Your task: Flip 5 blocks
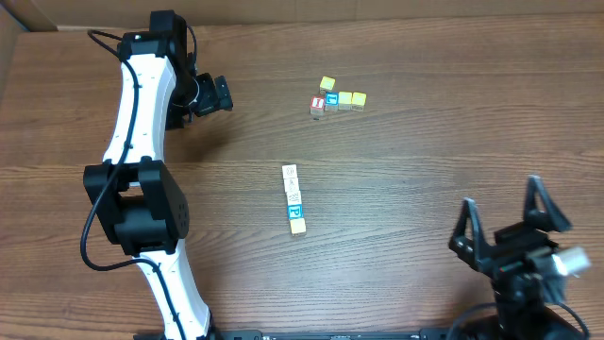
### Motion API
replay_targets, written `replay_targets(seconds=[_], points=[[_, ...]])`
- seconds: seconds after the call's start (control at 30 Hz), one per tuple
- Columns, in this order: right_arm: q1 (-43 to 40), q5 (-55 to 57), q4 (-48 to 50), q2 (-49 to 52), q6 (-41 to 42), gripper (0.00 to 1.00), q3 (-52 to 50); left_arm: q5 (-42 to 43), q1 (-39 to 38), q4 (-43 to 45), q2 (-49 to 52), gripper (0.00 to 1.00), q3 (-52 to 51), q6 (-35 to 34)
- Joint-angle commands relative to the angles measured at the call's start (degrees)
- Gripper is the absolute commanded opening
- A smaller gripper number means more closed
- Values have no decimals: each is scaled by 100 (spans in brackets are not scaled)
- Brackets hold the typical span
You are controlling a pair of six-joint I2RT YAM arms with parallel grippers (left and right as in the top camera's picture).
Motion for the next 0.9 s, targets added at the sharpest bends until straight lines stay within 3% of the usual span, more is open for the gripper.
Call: replay_targets(seconds=[0.0, 0.13, 0.53, 0.87], points=[[-127, -326, 46, -55, -181, 100, -380, -31, 20, -13, 55, 100, 79, 26], [-181, -341, -46, -55, -184, 100, -697, -31, 20, -13, 55, 100, 79, 26], [-179, -323, -2586, -59, -518, 100, -710, -31, 20, -11, 55, 100, 79, 26], [-179, -321, -2555, -57, -758, 100, -710, -31, 20, -13, 55, 100, 79, 26]])
